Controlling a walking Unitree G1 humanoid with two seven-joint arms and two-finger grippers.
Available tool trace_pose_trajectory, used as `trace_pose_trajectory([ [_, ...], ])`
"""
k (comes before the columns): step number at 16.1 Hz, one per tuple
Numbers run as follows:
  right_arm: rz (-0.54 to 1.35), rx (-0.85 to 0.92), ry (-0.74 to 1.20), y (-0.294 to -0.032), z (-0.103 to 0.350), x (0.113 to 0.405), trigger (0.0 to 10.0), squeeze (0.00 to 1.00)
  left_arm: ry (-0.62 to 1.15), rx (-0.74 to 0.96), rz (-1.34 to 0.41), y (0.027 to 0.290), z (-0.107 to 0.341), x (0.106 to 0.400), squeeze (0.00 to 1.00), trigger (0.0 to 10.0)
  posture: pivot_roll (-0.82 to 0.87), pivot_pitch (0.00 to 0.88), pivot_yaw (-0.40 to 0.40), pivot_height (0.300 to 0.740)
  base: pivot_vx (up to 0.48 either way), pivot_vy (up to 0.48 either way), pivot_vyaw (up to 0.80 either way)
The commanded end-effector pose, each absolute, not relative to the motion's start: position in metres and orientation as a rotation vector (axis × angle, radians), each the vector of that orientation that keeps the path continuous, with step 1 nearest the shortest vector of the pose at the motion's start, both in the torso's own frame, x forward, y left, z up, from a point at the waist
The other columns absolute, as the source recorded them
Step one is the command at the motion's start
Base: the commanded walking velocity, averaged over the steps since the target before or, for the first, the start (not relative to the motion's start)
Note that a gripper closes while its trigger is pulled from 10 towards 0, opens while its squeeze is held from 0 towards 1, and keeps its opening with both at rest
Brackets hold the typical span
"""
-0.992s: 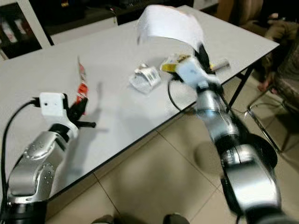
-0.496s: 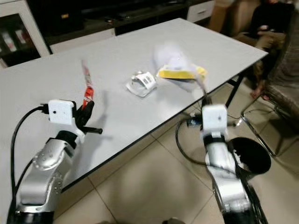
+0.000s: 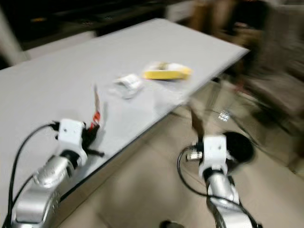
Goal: Picking trash to rubbish bin
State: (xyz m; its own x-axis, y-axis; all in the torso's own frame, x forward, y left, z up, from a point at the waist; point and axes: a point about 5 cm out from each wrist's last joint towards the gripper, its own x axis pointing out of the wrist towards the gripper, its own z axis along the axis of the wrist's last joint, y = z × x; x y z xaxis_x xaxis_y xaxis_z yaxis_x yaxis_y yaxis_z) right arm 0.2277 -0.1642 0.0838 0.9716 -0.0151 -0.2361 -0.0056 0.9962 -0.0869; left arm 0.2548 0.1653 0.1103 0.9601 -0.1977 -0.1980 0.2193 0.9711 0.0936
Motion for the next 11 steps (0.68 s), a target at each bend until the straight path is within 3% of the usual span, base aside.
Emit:
trace_pose_trajectory([
  [1,-0.012,-0.084,0.226,-0.1665,0.0937,0.2269,10.0,0.0,0.148,0.139,-0.213,0.1615,0.1154,0.2548,0.0,10.0,-0.05,0.033,-0.008,0.74,0.0,0.0,-0.8],
  [11,-0.044,-0.036,0.3,-0.1693,0.0928,0.2207,10.0,0.0,0.144,0.123,-0.306,0.157,0.1163,0.2503,0.0,10.0,-0.06,0.029,0.004,0.74,0.0,0.0,-0.8],
])
